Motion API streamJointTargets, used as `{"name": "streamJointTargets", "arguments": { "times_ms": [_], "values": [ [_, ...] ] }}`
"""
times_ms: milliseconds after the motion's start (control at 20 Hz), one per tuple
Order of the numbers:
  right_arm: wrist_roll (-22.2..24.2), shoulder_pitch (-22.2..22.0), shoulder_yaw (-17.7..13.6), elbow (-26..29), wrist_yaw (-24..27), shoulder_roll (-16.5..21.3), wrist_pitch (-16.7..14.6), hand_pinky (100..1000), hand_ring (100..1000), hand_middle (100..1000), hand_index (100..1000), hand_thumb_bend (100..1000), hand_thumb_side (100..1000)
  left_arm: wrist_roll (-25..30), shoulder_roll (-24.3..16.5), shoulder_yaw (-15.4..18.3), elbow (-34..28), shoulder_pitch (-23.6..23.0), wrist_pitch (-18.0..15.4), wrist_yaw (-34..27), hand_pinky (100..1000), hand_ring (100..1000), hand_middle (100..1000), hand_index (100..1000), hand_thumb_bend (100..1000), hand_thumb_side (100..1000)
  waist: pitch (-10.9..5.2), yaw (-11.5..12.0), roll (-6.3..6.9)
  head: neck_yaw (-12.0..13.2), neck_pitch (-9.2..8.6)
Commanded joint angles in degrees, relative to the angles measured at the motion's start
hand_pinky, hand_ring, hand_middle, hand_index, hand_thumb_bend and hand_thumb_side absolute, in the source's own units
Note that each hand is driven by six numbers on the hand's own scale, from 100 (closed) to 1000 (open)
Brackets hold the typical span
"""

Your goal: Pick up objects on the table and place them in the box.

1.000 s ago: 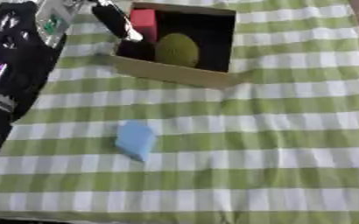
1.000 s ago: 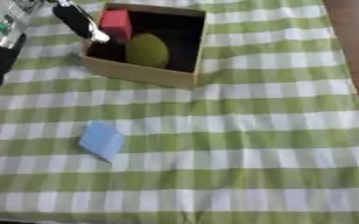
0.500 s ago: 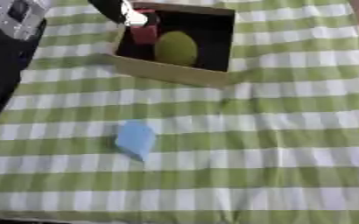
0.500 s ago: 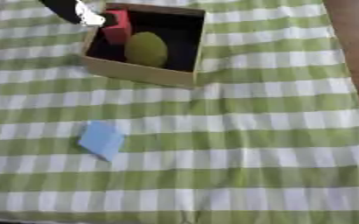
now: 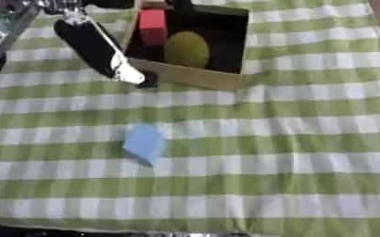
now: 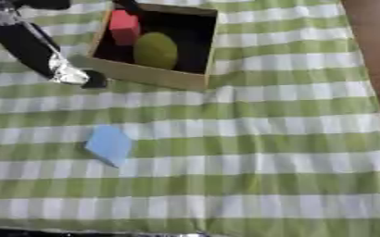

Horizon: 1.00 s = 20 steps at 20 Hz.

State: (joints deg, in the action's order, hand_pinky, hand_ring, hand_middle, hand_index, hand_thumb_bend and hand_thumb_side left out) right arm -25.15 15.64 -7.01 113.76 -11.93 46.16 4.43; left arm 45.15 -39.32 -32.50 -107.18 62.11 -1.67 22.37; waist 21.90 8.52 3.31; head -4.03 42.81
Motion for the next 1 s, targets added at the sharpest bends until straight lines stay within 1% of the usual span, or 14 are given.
{"name": "streamJointTargets", "arguments": {
  "times_ms": [50,250,400,700,900,1000],
  "values": [
    [0.06,0.49,-0.50,0.84,0.11,0.99,0.02,866,877,563,827,100,470,3.50,-3.11,-1.10,-4.10,-0.06,1.98,-1.44,906,855,781,911,551,371,-2.14,0.02,0.45,-0.27,0.28],
    [0.19,0.28,-0.50,0.84,0.08,0.50,0.04,866,878,561,827,100,470,5.93,-3.21,-2.20,-4.62,-1.24,3.80,-0.83,910,860,788,916,567,371,-1.82,-0.08,0.40,-0.35,0.47],
    [0.24,0.23,-0.50,0.84,0.11,0.22,0.07,866,879,561,827,100,470,6.70,-2.68,-3.49,-3.84,-1.50,3.88,-0.19,910,860,788,915,578,373,-1.63,-0.24,0.39,-0.37,0.56],
    [0.11,0.19,-0.71,0.84,0.13,-0.17,0.24,866,879,560,826,100,470,6.81,-2.85,-7.43,-1.15,-1.89,2.63,1.38,911,862,783,908,622,384,-1.45,-0.40,0.54,-1.73,0.33],
    [0.02,0.20,-0.78,0.84,0.26,-0.49,0.38,866,880,559,826,100,470,6.81,-1.76,-10.40,2.48,-1.94,1.30,3.18,913,865,782,906,639,360,-1.49,-0.51,0.66,-1.75,0.23],
    [0.04,0.19,-0.77,0.84,0.31,-0.59,0.45,866,880,559,826,100,470,6.81,-1.16,-12.35,4.60,-1.74,-0.11,4.21,912,867,782,904,651,325,-1.51,-0.62,0.71,-1.68,0.31]
  ]
}}
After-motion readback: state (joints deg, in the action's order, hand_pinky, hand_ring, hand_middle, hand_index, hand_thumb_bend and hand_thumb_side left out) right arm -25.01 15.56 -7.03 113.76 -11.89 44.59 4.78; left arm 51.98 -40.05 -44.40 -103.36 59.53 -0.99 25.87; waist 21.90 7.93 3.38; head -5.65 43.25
